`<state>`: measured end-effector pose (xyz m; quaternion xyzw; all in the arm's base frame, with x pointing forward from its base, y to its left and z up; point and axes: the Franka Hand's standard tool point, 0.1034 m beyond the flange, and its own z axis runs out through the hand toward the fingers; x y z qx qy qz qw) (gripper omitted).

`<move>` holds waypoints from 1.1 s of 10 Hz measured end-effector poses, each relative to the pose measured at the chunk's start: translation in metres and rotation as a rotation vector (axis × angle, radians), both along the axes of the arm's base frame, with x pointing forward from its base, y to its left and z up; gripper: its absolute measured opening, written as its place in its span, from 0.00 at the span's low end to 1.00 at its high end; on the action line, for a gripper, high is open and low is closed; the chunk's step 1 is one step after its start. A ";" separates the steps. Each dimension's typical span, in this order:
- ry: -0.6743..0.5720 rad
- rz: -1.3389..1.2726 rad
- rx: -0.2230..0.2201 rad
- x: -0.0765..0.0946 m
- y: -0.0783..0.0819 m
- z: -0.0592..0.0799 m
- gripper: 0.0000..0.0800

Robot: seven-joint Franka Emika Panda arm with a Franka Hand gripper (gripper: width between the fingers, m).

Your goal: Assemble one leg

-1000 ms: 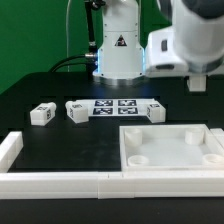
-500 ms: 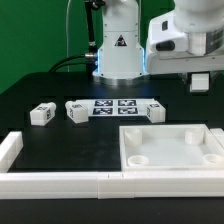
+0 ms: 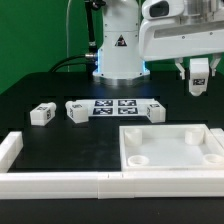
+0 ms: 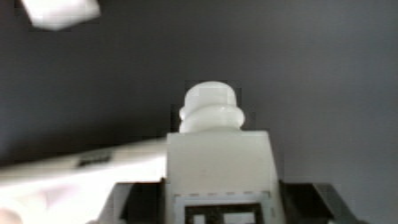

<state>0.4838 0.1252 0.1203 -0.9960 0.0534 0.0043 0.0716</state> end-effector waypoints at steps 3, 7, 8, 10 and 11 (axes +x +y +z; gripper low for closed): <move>-0.284 -0.019 -0.006 0.008 0.005 0.002 0.36; -0.373 0.138 -0.032 0.050 -0.004 -0.003 0.36; -0.393 0.172 -0.038 0.065 -0.007 -0.006 0.36; -0.424 0.207 -0.044 0.089 -0.011 -0.013 0.36; -0.423 0.206 -0.044 0.088 -0.011 -0.013 0.36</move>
Offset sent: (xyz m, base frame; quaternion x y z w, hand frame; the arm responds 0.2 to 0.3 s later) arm 0.0000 0.0000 0.0000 0.0000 0.1790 0.0000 0.9838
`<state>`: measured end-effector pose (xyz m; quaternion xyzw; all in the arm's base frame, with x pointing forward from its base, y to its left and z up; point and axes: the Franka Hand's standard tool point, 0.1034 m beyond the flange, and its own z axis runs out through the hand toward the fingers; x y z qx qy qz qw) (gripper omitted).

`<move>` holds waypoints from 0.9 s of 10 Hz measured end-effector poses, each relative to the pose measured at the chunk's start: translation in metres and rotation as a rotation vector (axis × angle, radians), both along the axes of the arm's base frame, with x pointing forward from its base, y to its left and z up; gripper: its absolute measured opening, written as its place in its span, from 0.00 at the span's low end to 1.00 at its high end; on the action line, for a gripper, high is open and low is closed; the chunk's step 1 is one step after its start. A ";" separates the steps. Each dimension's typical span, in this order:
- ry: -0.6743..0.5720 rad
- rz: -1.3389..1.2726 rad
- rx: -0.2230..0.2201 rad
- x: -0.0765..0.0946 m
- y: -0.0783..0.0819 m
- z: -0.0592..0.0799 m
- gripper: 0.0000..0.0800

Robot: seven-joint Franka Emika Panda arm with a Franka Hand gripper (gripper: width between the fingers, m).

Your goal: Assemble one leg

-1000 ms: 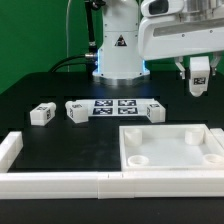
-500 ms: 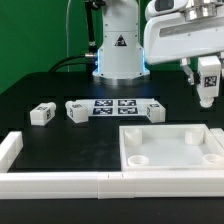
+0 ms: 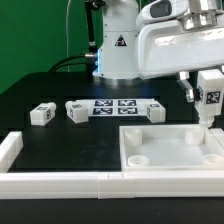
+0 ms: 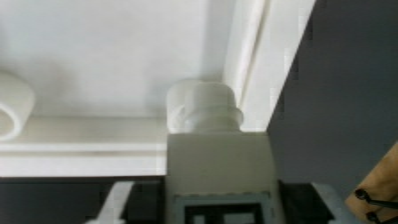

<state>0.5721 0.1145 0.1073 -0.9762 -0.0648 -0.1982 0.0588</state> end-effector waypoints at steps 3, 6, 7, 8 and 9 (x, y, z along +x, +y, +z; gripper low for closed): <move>-0.044 -0.009 -0.004 0.001 -0.003 -0.002 0.36; -0.101 -0.011 0.001 0.028 0.000 -0.017 0.36; -0.105 -0.013 0.003 0.033 0.000 -0.018 0.36; -0.103 -0.012 0.004 0.033 0.002 -0.022 0.36; -0.098 -0.012 0.004 0.032 0.002 -0.026 0.36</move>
Offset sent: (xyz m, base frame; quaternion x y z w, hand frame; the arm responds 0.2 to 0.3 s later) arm 0.0214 -0.0018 -0.0138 -0.0135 0.1023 -0.0328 0.9941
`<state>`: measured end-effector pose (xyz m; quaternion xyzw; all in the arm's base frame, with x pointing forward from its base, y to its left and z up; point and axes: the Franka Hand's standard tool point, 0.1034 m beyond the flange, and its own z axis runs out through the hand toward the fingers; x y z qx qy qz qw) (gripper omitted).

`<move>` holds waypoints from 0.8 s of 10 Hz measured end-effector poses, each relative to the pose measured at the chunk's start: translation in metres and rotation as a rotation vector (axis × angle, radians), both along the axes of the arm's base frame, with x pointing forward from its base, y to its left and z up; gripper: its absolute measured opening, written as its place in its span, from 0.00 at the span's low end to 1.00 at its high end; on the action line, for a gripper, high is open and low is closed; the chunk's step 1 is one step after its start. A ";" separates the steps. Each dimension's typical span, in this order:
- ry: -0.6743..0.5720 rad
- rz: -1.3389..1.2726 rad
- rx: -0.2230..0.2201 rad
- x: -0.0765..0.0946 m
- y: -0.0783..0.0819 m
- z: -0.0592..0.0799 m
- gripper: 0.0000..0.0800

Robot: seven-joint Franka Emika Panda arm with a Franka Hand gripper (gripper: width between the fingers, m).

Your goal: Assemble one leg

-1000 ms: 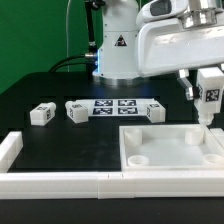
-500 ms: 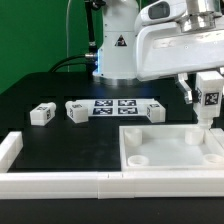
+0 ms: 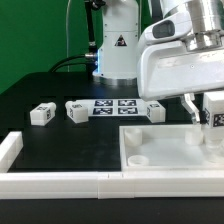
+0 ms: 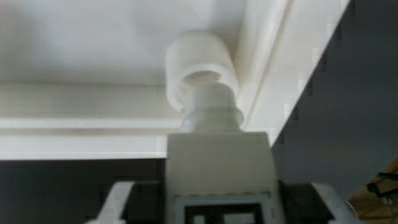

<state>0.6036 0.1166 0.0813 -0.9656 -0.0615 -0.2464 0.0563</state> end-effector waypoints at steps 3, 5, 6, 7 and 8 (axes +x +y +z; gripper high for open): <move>-0.009 -0.007 -0.004 0.000 -0.006 -0.009 0.36; -0.016 -0.001 -0.004 -0.001 -0.001 -0.009 0.36; -0.015 0.003 -0.004 -0.001 0.001 -0.010 0.36; -0.015 0.009 -0.004 -0.002 0.005 -0.010 0.36; -0.015 0.016 -0.004 -0.003 0.009 -0.009 0.36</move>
Offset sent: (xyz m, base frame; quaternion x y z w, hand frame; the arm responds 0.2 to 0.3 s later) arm -0.0006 0.0003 -0.0094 -0.0033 0.0077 -0.0012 1.0000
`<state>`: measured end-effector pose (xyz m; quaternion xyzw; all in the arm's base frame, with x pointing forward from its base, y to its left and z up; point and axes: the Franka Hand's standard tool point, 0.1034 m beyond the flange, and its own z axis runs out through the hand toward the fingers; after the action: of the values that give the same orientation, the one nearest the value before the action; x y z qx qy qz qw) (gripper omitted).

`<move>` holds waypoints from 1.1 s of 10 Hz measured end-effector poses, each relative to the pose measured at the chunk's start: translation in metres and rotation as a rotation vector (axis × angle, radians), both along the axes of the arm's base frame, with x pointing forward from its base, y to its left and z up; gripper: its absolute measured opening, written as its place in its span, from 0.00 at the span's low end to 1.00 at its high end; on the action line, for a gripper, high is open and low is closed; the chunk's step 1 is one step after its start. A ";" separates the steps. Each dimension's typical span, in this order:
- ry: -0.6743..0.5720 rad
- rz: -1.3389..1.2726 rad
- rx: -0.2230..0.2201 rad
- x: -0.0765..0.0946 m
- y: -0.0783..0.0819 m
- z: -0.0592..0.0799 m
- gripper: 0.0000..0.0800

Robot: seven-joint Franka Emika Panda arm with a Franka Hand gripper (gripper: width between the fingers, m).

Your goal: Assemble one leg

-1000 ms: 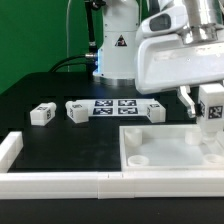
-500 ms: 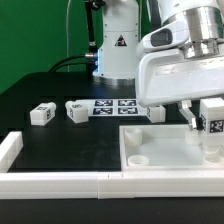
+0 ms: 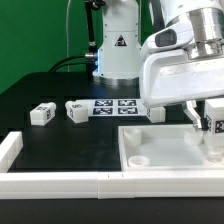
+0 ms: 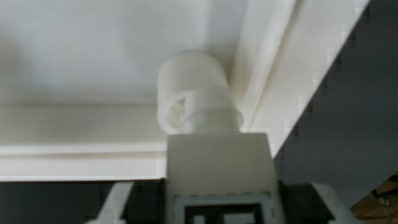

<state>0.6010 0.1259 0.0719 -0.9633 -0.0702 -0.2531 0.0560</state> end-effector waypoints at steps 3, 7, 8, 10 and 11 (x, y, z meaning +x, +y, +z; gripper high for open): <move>-0.002 0.012 -0.005 0.003 0.001 0.000 0.36; -0.003 -0.001 -0.004 0.006 -0.006 0.000 0.36; -0.007 -0.005 -0.005 0.006 -0.009 -0.001 0.36; -0.012 -0.005 -0.006 0.007 -0.009 -0.001 0.36; -0.005 -0.004 -0.008 0.005 -0.010 -0.007 0.36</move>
Offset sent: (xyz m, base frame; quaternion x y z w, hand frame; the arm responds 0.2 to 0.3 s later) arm 0.0081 -0.0036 -0.0051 0.0005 -0.0121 -0.0158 0.9998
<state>0.6056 0.1160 0.0653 -0.9630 -0.0696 -0.2552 0.0517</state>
